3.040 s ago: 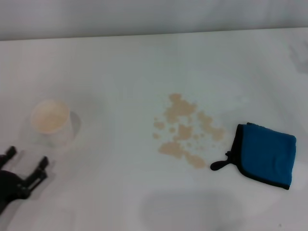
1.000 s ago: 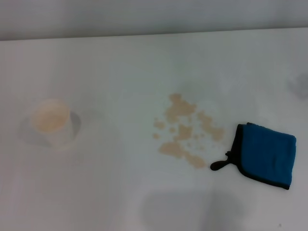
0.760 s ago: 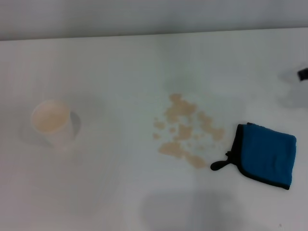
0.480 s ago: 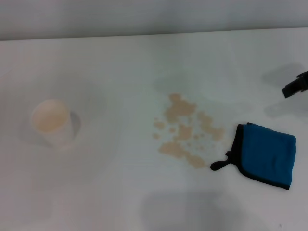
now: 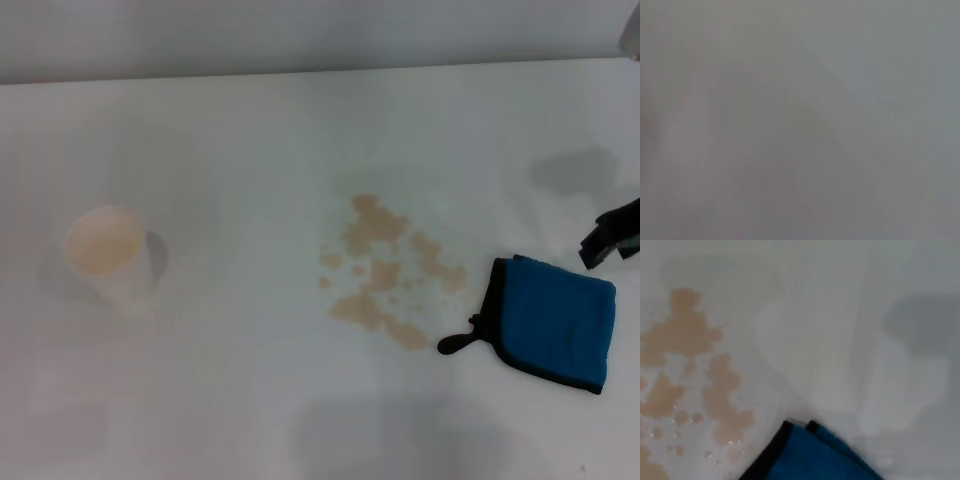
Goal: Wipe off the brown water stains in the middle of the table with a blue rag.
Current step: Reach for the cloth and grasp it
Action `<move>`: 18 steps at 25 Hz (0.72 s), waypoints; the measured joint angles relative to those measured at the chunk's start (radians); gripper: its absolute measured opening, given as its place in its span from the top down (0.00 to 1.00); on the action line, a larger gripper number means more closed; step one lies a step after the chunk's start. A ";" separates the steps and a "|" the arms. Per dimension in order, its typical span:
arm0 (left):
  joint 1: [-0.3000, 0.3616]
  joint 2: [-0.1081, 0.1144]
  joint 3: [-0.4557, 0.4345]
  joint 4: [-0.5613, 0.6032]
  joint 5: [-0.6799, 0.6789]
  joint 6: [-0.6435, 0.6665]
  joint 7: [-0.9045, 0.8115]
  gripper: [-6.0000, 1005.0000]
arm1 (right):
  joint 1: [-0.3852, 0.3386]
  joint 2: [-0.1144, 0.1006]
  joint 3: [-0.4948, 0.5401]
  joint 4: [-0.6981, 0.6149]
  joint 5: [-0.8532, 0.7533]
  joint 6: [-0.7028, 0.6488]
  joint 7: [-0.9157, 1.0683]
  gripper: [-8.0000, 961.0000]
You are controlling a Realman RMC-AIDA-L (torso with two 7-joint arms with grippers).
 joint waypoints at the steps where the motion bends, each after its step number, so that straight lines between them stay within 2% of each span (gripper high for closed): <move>1: 0.000 0.000 0.000 0.000 0.000 0.000 0.000 0.12 | 0.000 -0.001 -0.005 0.018 -0.001 -0.011 0.005 0.51; 14: 0.003 0.001 -0.024 -0.001 0.000 -0.003 0.000 0.12 | 0.024 -0.004 -0.050 0.218 -0.007 -0.108 0.017 0.51; 18: 0.005 0.001 -0.024 -0.001 0.000 -0.003 0.000 0.12 | 0.034 -0.006 -0.057 0.245 -0.025 -0.115 0.015 0.51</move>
